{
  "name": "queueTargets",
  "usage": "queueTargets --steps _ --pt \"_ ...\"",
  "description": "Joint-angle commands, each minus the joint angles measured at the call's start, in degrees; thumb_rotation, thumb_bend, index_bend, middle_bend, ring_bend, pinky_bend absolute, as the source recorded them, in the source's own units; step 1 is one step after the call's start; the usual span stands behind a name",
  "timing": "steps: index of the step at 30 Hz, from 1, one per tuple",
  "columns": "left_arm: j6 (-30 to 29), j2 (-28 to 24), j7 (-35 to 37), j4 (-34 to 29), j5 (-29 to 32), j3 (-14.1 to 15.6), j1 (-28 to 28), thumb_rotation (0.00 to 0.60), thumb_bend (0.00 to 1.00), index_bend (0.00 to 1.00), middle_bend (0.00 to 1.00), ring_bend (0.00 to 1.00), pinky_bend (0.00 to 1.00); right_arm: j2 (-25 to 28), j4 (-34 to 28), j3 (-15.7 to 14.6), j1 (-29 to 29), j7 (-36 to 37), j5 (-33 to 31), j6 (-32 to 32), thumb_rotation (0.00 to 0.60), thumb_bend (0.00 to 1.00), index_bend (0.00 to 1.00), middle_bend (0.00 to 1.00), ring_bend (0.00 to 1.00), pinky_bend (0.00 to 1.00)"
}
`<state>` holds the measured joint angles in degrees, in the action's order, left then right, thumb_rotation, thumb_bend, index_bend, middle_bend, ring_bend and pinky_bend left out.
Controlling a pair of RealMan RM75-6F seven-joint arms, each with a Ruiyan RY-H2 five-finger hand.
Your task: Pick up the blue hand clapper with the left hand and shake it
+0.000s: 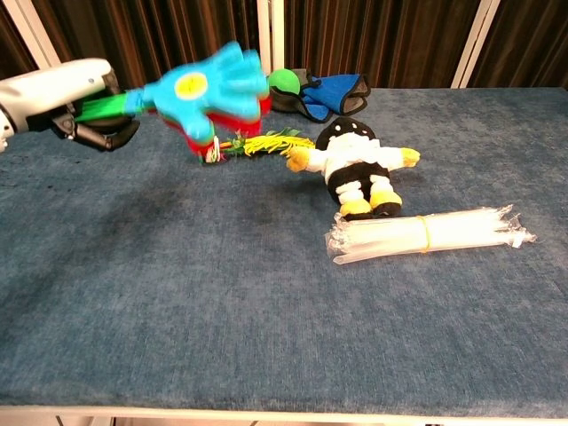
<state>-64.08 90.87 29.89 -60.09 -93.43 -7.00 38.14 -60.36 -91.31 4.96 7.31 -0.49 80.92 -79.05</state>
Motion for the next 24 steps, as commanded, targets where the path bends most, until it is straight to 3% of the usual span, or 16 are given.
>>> queueTargets --steps 1,5,9,14,17,19,24 --pt "4.3 -4.1 34.1 -12.7 12.7 -6.5 -1.1 0.600 0.65 1.00 1.00 1.00 1.00 0.0 0.0 0.0 0.1 -0.1 0.0 0.1 0.600 0.33 0.00 0.00 0.00 0.00" --pt "7.0 -7.6 45.8 -15.5 14.6 -8.4 -1.4 0.600 0.65 1.00 1.00 1.00 1.00 -0.1 -0.1 0.0 0.1 -0.3 -0.1 0.2 0.600 0.33 0.00 0.00 0.00 0.00" --pt "6.7 -8.1 44.4 -14.0 11.7 -6.8 -1.2 0.600 0.65 1.00 1.00 1.00 1.00 -0.2 -0.1 0.0 0.2 -0.6 -0.1 0.4 0.600 0.33 0.00 0.00 0.00 0.00" --pt "9.8 -8.4 36.2 -12.0 5.4 -1.3 1.4 0.600 0.66 1.00 1.00 1.00 1.00 -0.2 -0.5 0.0 0.3 -1.1 0.0 0.4 0.600 0.33 0.00 0.00 0.00 0.00" --pt "19.4 -11.2 29.0 -12.6 2.5 3.4 5.4 0.600 0.66 1.00 1.00 1.00 1.00 -0.1 -0.7 0.0 0.3 -1.1 -0.1 0.3 0.600 0.33 0.00 0.00 0.00 0.00" --pt "25.9 -12.3 19.6 -12.8 2.7 5.2 7.9 0.600 0.66 1.00 1.00 1.00 1.00 -0.1 -0.6 0.0 0.2 -1.0 -0.2 0.4 0.600 0.33 0.00 0.00 0.00 0.00" --pt "33.2 -12.7 0.8 -15.0 10.3 4.9 9.6 0.600 0.66 1.00 1.00 1.00 1.00 -0.2 -0.2 0.0 0.1 -0.4 -0.3 0.4 0.600 0.33 0.00 0.00 0.00 0.00"
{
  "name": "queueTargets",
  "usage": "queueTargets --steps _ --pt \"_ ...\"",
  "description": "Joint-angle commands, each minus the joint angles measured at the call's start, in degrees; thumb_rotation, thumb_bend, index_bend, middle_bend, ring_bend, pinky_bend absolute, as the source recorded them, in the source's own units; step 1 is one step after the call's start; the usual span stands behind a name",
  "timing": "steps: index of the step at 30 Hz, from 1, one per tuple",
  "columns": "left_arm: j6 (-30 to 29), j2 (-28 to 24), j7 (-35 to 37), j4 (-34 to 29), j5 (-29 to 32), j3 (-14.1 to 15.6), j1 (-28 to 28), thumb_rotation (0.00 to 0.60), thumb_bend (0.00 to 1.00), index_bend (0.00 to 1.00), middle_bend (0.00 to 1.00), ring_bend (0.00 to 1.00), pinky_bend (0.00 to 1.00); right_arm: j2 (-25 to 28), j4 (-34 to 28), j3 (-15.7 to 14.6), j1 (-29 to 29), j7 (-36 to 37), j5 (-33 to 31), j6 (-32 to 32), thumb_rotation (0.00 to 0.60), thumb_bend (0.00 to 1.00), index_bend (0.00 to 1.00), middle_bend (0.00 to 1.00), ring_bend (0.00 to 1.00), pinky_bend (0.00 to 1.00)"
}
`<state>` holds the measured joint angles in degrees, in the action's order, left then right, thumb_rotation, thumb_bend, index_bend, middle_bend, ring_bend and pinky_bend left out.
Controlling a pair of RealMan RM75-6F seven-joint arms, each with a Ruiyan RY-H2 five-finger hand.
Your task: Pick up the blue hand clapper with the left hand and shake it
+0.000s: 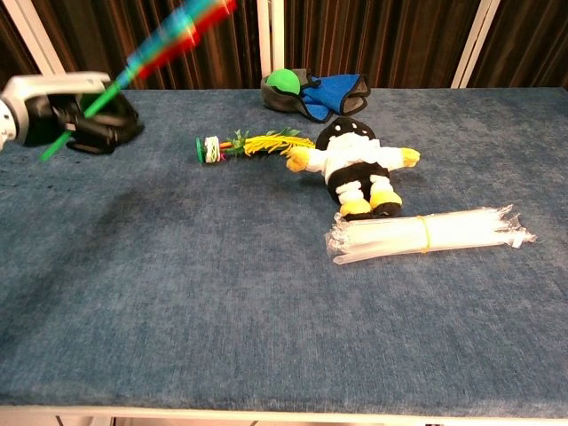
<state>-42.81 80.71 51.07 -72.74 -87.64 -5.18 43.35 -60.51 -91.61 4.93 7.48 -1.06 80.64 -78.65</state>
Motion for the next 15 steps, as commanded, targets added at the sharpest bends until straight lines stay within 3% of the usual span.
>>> queueTargets --steps 1,6,9,11,15 --pt "12.7 -2.6 -22.6 -3.4 7.4 2.6 4.3 0.600 0.66 1.00 1.00 1.00 1.00 0.0 0.2 0.0 0.0 0.3 0.0 0.0 0.600 0.33 0.00 0.00 0.00 0.00" --pt "14.8 -3.7 -29.2 -5.8 15.0 1.7 5.1 0.600 0.67 1.00 1.00 1.00 1.00 0.0 0.7 0.0 -0.1 0.9 -0.1 0.0 0.600 0.33 0.00 0.00 0.00 0.00" --pt "11.6 -4.1 -31.0 -7.2 18.3 0.1 4.2 0.600 0.67 1.00 1.00 1.00 1.00 -0.1 0.9 0.0 -0.2 1.1 -0.1 0.0 0.600 0.33 0.00 0.00 0.00 0.00" --pt "5.9 -3.6 -25.6 -9.5 20.4 -3.7 1.5 0.600 0.67 1.00 1.00 1.00 1.00 -0.2 1.1 0.0 -0.2 1.1 -0.2 0.1 0.600 0.33 0.00 0.00 0.00 0.00" --pt "-3.6 -1.9 -3.9 -11.5 18.3 -11.7 -4.1 0.600 0.67 1.00 1.00 1.00 1.00 -0.3 1.1 0.0 -0.1 1.1 -0.3 0.1 0.600 0.33 0.00 0.00 0.00 0.00"
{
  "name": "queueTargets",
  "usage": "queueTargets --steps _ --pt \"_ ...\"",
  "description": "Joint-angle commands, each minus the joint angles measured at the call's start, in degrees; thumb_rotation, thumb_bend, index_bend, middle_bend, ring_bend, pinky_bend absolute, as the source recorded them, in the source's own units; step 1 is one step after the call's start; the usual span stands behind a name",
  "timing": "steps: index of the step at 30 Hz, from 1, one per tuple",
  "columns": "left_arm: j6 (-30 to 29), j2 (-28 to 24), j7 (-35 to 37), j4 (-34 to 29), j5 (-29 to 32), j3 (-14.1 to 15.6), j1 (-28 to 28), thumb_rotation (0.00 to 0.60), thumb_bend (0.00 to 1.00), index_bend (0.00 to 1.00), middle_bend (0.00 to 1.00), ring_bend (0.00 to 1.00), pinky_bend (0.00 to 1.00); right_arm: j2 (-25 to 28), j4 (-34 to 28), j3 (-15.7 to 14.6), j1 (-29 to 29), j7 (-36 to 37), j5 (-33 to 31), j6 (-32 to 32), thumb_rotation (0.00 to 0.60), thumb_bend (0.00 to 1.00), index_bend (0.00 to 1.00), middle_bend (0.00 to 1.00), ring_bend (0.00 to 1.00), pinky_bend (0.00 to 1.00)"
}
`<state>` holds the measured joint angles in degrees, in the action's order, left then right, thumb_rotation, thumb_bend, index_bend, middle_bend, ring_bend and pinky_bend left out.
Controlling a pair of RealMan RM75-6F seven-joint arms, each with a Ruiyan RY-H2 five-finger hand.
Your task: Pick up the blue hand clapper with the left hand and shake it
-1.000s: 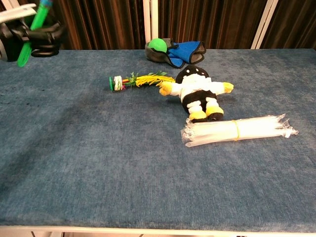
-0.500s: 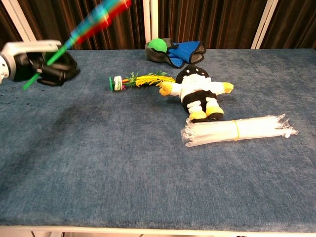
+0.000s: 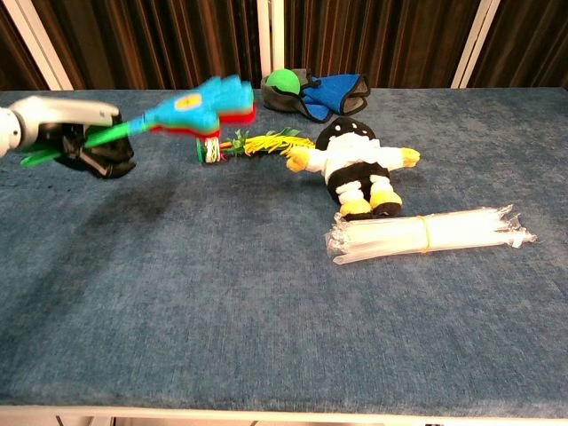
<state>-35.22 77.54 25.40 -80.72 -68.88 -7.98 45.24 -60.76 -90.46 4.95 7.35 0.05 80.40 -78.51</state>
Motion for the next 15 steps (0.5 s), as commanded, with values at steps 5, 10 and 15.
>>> queueTargets --steps 5,10,15 --pt "-19.9 3.1 42.6 -0.2 -7.4 -12.7 -9.5 0.600 0.67 1.00 1.00 1.00 1.00 -0.1 0.0 0.0 0.1 -0.2 0.0 0.2 0.600 0.33 0.00 0.00 0.00 0.00" --pt "-22.4 2.9 53.4 0.3 -9.0 -14.2 -10.2 0.600 0.67 1.00 1.00 1.00 1.00 -0.3 -0.1 0.0 0.2 -0.5 0.0 0.3 0.600 0.33 0.00 0.00 0.00 0.00" --pt "-19.7 1.6 49.0 3.1 -14.9 -9.6 -8.2 0.600 0.67 1.00 1.00 1.00 1.00 -0.3 -0.2 0.0 0.2 -0.8 0.0 0.3 0.600 0.33 0.00 0.00 0.00 0.00"
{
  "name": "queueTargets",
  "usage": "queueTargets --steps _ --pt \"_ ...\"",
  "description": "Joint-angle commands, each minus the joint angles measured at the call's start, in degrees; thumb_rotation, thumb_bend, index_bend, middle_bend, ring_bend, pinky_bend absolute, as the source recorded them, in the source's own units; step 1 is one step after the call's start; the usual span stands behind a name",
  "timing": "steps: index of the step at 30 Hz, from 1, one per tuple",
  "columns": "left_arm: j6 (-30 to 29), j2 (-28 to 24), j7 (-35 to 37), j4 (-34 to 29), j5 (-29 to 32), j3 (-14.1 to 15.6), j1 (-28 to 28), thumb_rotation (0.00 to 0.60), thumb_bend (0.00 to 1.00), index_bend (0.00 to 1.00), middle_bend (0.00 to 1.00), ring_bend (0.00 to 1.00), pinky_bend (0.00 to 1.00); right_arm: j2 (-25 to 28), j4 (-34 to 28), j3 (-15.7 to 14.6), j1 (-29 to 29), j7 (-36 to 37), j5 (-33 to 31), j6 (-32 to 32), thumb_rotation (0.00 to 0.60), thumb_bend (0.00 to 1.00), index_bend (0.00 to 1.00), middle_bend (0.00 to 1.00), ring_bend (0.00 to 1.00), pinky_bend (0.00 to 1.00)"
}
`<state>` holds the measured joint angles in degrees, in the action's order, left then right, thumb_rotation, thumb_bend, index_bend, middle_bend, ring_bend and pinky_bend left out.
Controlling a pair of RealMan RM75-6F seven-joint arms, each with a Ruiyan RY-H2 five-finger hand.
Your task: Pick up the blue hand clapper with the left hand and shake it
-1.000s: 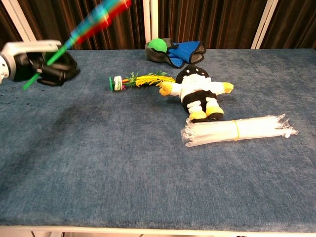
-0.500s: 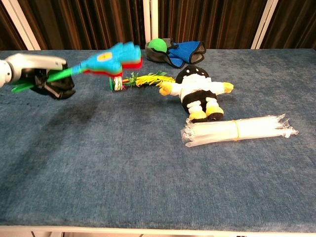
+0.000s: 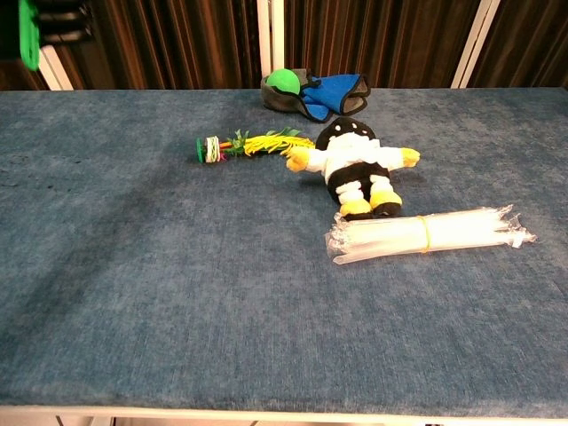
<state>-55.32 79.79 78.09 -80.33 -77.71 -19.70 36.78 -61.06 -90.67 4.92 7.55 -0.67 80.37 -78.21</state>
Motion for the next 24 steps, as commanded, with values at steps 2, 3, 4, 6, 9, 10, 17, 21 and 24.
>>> queueTargets --steps 2,3,4,6,9,10,17,21,24 --pt "4.7 -2.0 -15.1 5.3 -10.6 6.6 2.8 0.600 0.67 1.00 1.00 1.00 1.00 0.0 -0.1 0.0 0.0 -0.1 0.0 0.0 0.600 0.33 0.00 0.00 0.00 0.00" --pt "8.0 -2.8 -20.8 5.7 -12.0 8.6 4.2 0.600 0.67 1.00 1.00 1.00 1.00 0.0 -0.1 0.0 0.0 -0.1 -0.1 0.1 0.600 0.33 0.00 0.00 0.00 0.00" --pt "14.1 -4.3 -27.4 5.1 -12.7 11.0 6.4 0.600 0.67 1.00 1.00 1.00 1.00 0.0 -0.1 0.0 0.0 -0.2 -0.1 0.1 0.600 0.33 0.00 0.00 0.00 0.00" --pt "22.0 -5.9 -35.3 3.4 -12.2 13.1 9.5 0.600 0.67 1.00 1.00 1.00 1.00 0.1 -0.1 0.0 0.0 -0.1 -0.1 0.1 0.600 0.33 0.00 0.00 0.00 0.00" --pt "30.9 -6.3 -47.5 3.0 -9.1 14.9 12.9 0.600 0.67 1.00 1.00 1.00 1.00 0.1 0.0 0.0 -0.1 0.2 -0.1 0.0 0.600 0.33 0.00 0.00 0.00 0.00" --pt "33.5 -6.4 -52.3 3.3 -7.5 15.5 14.0 0.600 0.67 1.00 1.00 1.00 1.00 0.1 0.1 0.0 -0.1 0.4 -0.2 0.0 0.600 0.33 0.00 0.00 0.00 0.00" --pt "35.7 -6.4 -71.2 2.0 6.5 17.4 16.6 0.600 0.67 1.00 1.00 1.00 1.00 -0.1 1.0 0.1 -0.2 1.5 0.0 -0.2 0.600 0.33 0.00 0.00 0.00 0.00" --pt "28.5 -5.9 -77.3 -0.2 13.6 17.5 15.9 0.600 0.67 1.00 1.00 1.00 1.00 -0.2 1.3 0.1 -0.3 1.9 0.3 -0.5 0.600 0.33 0.00 0.00 0.00 0.00" --pt "21.5 -5.0 -74.1 -3.1 17.1 14.1 13.2 0.600 0.67 1.00 1.00 1.00 1.00 -0.2 1.2 0.1 -0.2 1.7 0.2 -0.3 0.600 0.33 0.00 0.00 0.00 0.00"
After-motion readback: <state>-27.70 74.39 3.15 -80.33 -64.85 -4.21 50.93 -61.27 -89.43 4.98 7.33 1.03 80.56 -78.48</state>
